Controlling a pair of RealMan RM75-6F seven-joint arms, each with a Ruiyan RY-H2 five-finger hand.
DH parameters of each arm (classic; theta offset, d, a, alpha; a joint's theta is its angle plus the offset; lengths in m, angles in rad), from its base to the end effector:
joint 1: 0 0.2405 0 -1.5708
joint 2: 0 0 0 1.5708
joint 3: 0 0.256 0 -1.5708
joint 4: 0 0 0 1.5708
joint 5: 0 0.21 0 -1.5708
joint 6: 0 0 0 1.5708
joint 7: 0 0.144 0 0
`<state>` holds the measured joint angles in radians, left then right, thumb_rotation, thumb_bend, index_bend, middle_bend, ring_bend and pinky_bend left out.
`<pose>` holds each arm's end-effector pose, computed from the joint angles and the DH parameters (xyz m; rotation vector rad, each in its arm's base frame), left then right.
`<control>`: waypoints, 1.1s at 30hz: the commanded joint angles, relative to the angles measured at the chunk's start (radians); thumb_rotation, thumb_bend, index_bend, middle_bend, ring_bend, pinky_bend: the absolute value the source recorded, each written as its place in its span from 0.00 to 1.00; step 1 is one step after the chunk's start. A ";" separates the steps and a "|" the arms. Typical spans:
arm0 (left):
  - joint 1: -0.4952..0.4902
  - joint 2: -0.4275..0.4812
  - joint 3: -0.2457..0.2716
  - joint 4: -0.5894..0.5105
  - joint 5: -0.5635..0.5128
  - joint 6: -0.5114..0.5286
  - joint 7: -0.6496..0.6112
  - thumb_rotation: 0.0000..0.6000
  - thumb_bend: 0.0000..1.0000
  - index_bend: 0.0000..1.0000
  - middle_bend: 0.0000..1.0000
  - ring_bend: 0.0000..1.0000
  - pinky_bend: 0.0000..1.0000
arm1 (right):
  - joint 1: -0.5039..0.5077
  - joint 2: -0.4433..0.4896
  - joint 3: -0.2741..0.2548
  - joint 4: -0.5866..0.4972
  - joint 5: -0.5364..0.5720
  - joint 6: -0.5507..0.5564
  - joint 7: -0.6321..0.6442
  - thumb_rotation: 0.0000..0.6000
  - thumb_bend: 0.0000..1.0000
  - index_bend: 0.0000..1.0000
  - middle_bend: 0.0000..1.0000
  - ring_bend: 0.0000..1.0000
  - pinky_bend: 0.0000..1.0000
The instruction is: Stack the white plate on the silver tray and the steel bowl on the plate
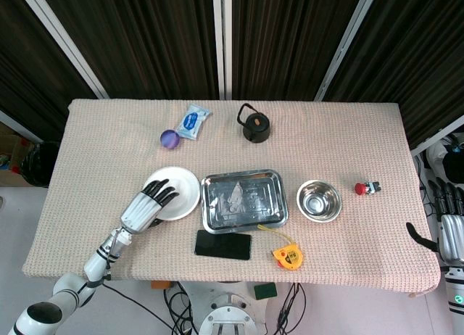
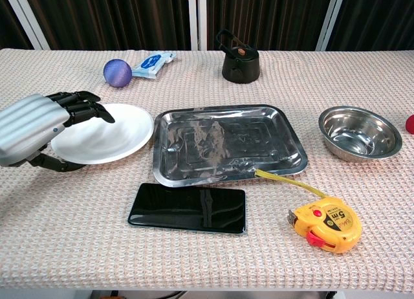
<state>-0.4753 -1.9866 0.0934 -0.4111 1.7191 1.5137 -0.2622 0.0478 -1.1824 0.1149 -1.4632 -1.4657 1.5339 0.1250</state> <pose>-0.2609 0.2823 -0.0496 -1.9026 -0.4986 -1.1658 -0.3376 -0.1829 0.1717 1.2430 -0.8794 0.9678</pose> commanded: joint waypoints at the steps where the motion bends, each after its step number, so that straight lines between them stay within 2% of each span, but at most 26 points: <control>1: 0.000 0.001 -0.001 0.001 -0.002 -0.001 0.001 1.00 0.21 0.27 0.25 0.13 0.23 | 0.000 0.000 0.000 -0.001 0.000 0.000 0.000 1.00 0.22 0.00 0.00 0.00 0.00; 21: 0.001 -0.003 0.001 0.021 -0.015 -0.026 0.006 1.00 0.23 0.52 0.25 0.13 0.23 | 0.003 -0.007 -0.001 0.010 0.005 -0.010 0.001 1.00 0.22 0.00 0.00 0.00 0.00; 26: 0.003 -0.009 0.001 0.030 -0.020 -0.034 0.004 1.00 0.33 0.58 0.26 0.13 0.23 | 0.003 -0.008 -0.002 0.011 0.007 -0.012 -0.001 1.00 0.22 0.00 0.00 0.00 0.00; 33: 0.005 -0.015 0.005 0.045 -0.018 -0.030 0.004 1.00 0.37 0.68 0.28 0.13 0.24 | 0.005 -0.007 0.000 0.007 0.009 -0.014 -0.006 1.00 0.22 0.00 0.00 0.00 0.00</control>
<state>-0.4710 -2.0010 0.0980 -0.3670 1.7006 1.4828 -0.2582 0.0526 -1.1900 0.1150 -1.4566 -1.4568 1.5198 0.1193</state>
